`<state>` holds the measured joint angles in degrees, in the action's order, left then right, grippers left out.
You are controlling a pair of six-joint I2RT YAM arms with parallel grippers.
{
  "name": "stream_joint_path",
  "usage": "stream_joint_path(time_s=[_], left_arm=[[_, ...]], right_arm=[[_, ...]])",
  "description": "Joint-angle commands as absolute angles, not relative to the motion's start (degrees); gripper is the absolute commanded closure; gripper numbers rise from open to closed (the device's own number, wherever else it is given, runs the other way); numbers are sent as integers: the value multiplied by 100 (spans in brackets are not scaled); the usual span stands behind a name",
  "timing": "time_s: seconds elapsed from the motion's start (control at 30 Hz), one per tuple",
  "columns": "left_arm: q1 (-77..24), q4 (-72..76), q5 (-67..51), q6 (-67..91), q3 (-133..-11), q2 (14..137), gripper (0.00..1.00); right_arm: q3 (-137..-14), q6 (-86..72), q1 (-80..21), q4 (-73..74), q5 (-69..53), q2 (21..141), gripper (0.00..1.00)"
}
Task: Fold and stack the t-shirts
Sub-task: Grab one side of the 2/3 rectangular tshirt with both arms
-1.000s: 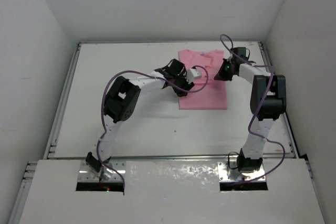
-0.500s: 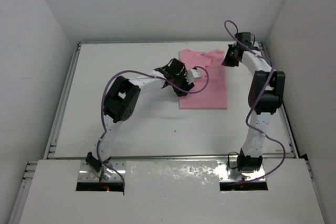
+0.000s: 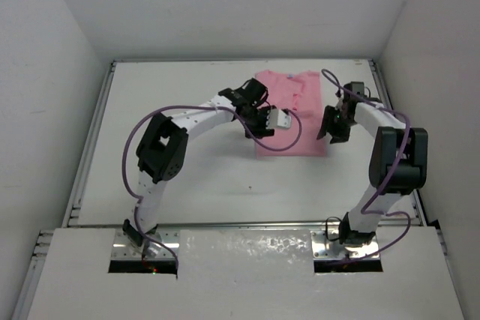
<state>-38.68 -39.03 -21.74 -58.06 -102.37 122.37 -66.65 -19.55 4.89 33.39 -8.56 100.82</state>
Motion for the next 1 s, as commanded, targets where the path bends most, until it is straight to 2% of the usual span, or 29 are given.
stream_joint_path(time_s=[0.0, 0.3, 0.4, 0.73, 0.83, 0.9, 0.93, 0.97], left_arm=[[-4043, -3974, -2312, -6145, -9652, 12059, 50], [-4386, -2831, -2241, -5995, -8615, 11839, 46], [-4421, -2234, -1891, -5802, -8333, 11856, 47], [-4438, -1785, -1222, -5810, -8174, 11848, 48], [-4438, -1828, -1195, -5880, -8139, 11865, 52], [-4438, -1820, -1143, -5924, -8069, 11874, 64], [-4438, -1767, -1116, -5906, -8051, 11883, 75], [-4438, -1741, -1108, -5871, -8042, 11883, 80]], right_arm=[[-6303, -2135, 554, 3051, -1203, 9967, 51], [-5458, -2408, 589, 2418, -1266, 9931, 52], [-5405, -2496, 650, 2233, -1266, 10115, 52], [-5300, -2654, 800, 1855, -1327, 10221, 54], [-5265, -2672, 800, 1793, -1449, 10265, 64], [-5221, -2733, 800, 1688, -1538, 10274, 72], [-5212, -2759, 800, 1653, -1677, 10283, 73], [-5212, -2777, 800, 1635, -1740, 10292, 73]])
